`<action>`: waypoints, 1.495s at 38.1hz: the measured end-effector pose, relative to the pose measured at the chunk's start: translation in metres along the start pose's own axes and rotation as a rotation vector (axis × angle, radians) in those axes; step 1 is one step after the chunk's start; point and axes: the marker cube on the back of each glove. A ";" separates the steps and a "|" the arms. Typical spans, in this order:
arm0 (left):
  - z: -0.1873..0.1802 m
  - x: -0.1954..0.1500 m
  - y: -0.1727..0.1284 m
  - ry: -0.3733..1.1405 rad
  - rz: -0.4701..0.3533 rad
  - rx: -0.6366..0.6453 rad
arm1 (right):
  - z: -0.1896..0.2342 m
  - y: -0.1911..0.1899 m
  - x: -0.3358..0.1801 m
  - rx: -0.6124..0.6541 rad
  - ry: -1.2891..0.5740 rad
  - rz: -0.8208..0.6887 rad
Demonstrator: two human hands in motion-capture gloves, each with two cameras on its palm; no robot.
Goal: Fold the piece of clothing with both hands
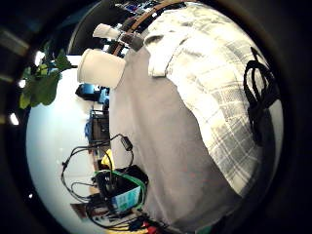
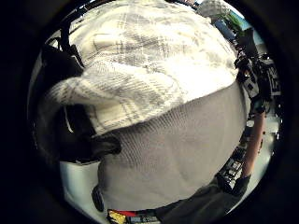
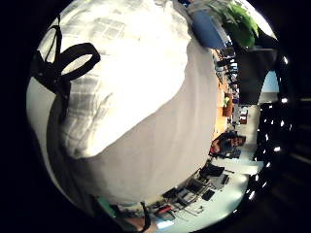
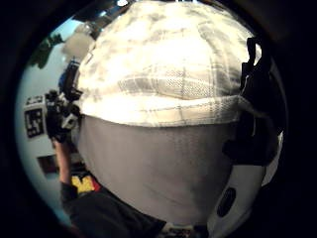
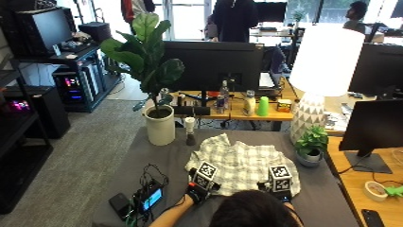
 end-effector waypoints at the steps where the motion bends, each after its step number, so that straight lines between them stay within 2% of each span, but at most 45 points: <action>1: -0.004 -0.001 0.002 0.002 0.002 -0.006 | -0.004 0.001 0.000 -0.028 0.001 -0.012; 5: -0.029 -0.009 0.013 0.019 0.026 -0.043 | -0.025 0.009 0.000 -0.135 -0.057 -0.064; 10: -0.075 -0.021 0.037 0.042 0.117 -0.134 | -0.065 0.038 -0.001 -0.237 -0.118 -0.137; 14: -0.129 -0.029 0.070 0.040 0.187 -0.196 | -0.111 0.064 -0.005 -0.255 -0.146 -0.194; 16: -0.156 -0.035 0.076 0.031 0.204 -0.213 | -0.142 0.074 -0.007 -0.239 -0.149 -0.213; 19: -0.194 -0.049 0.065 0.013 0.179 -0.221 | -0.185 0.067 -0.002 -0.200 -0.135 -0.186; 24: -0.225 -0.065 0.008 -0.043 0.052 -0.180 | -0.225 0.020 0.011 -0.105 -0.093 -0.071; 27: -0.224 -0.069 -0.033 -0.095 -0.042 -0.157 | -0.228 -0.022 0.018 -0.060 -0.065 0.003; 29: -0.224 -0.069 -0.050 -0.118 -0.080 -0.155 | -0.221 -0.047 0.019 -0.054 -0.040 0.045; 31: -0.220 -0.067 -0.061 -0.146 -0.113 -0.156 | -0.218 -0.055 0.013 -0.067 -0.009 0.079; 34: -0.194 -0.068 -0.089 -0.207 -0.172 -0.138 | -0.211 -0.052 0.000 -0.085 0.035 0.136; 37: -0.164 -0.068 -0.115 -0.260 -0.237 -0.080 | -0.185 -0.070 -0.001 -0.014 0.046 0.175; 39: -0.153 -0.068 -0.120 -0.288 -0.277 -0.038 | -0.170 -0.080 0.001 0.058 0.034 0.188; 42: -0.156 -0.071 -0.105 -0.387 -0.356 -0.009 | -0.154 -0.084 0.008 0.123 -0.025 0.210; 45: -0.164 -0.069 -0.099 -0.389 -0.352 0.117 | -0.146 -0.081 0.017 0.159 -0.083 0.223; 47: -0.164 -0.062 -0.102 -0.316 -0.312 0.192 | -0.142 -0.066 0.023 0.082 -0.095 0.272; 49: -0.160 -0.056 -0.100 -0.228 -0.276 0.184 | -0.136 -0.048 0.033 -0.035 -0.091 0.360; 51: -0.150 -0.051 -0.094 -0.148 -0.261 0.110 | -0.130 -0.031 0.043 -0.143 -0.088 0.451; 53: -0.134 -0.050 -0.086 -0.105 -0.286 -0.003 | -0.121 -0.016 0.051 -0.227 -0.090 0.531; 55: -0.115 -0.050 -0.076 -0.086 -0.330 -0.121 | -0.110 -0.004 0.058 -0.284 -0.100 0.601; 57: -0.095 -0.045 -0.070 -0.037 -0.323 -0.207 | -0.097 0.006 0.062 -0.323 -0.127 0.642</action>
